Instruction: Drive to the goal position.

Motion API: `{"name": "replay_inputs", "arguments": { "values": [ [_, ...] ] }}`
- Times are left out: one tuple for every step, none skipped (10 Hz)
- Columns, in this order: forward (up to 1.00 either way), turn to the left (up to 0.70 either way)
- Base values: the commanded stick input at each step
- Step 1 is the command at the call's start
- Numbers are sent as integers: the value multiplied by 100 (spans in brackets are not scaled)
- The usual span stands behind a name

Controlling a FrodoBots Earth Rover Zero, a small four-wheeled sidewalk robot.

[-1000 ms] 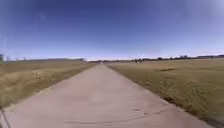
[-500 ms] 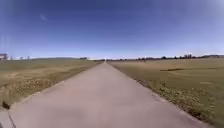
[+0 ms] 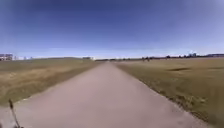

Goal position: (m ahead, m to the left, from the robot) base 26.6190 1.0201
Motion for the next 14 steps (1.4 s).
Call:
{"name": "replay_inputs", "arguments": {
  "values": [
    [100, 0],
    [100, 0],
    [100, 0],
    [100, 0],
    [100, 0],
    [100, 0],
    [100, 0],
    [100, 0],
    [100, 0],
    [100, 0],
    [100, 0],
    [100, 0],
    [100, 0],
    [100, 0]
  ]
}}
